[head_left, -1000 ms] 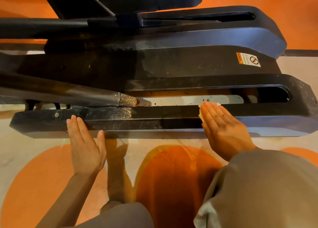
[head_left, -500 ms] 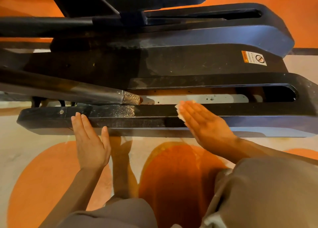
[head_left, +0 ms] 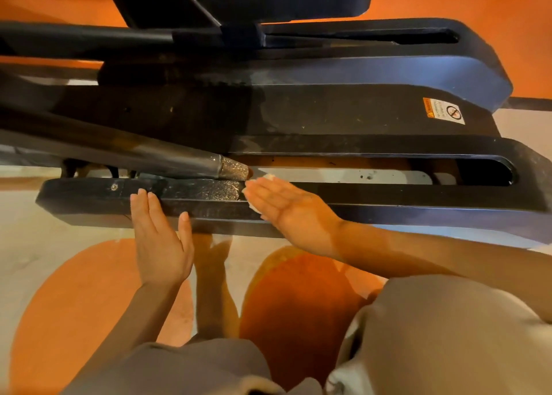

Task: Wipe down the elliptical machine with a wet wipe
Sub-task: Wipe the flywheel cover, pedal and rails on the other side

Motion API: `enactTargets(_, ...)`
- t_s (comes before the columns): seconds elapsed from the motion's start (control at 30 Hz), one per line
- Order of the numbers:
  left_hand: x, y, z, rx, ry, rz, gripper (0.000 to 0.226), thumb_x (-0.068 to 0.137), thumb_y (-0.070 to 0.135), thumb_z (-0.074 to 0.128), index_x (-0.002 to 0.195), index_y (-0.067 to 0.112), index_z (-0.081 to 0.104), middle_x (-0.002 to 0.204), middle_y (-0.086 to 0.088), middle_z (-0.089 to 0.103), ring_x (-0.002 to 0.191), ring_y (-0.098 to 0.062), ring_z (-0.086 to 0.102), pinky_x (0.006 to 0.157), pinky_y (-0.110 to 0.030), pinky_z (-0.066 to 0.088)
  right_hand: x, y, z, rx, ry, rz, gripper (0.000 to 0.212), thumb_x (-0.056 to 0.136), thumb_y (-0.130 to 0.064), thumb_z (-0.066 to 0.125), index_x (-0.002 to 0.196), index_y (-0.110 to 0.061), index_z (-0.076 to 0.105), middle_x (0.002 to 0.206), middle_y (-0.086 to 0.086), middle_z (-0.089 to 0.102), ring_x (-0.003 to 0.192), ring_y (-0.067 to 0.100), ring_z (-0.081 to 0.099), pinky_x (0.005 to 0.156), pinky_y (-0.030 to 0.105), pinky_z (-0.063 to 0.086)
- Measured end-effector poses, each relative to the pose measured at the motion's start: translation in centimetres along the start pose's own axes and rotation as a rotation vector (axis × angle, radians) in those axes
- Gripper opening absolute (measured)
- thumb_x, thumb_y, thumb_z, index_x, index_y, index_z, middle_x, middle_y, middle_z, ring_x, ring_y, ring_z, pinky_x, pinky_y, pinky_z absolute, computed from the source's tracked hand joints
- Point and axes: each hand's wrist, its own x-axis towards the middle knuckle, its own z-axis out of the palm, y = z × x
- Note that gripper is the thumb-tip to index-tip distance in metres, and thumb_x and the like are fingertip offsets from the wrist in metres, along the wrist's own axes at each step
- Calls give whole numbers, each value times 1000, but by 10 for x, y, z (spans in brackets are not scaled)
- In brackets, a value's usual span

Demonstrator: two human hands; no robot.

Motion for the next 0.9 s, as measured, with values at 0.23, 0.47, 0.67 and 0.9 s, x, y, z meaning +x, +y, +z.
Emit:
enactTargets(0.23,0,2,0,8,21,-3,61,105,32,38,148,-9,28,158,-25,23,150,-34,15,121,-41,15,37,-15,0,-117,-186,-70,63,106,-17,33,154,-12,-8,163,8,-9,149,23,-12,108,30,-22)
enactTargets(0.47,2,-15,-8,26,-11,83,60,104,38,32,147,-4,35,157,-20,30,150,-31,19,121,-46,21,36,-21,-5,-203,-170,-57,70,98,-21,48,149,1,4,159,23,12,148,36,12,114,41,-4)
enactTargets(0.67,6,-29,-15,24,-54,157,56,104,36,32,148,1,36,157,-16,32,150,-26,21,124,-39,12,90,-53,-6,-184,-327,-179,63,104,-14,26,152,-4,-14,161,17,-16,148,31,-15,120,42,-11)
enactTargets(0.9,8,-37,-17,-21,-29,149,53,104,29,38,151,5,34,160,-11,29,151,-21,19,125,-36,7,136,-73,1,-22,-242,-237,60,106,-26,27,155,-7,-3,163,13,-5,150,26,-7,122,37,-5)
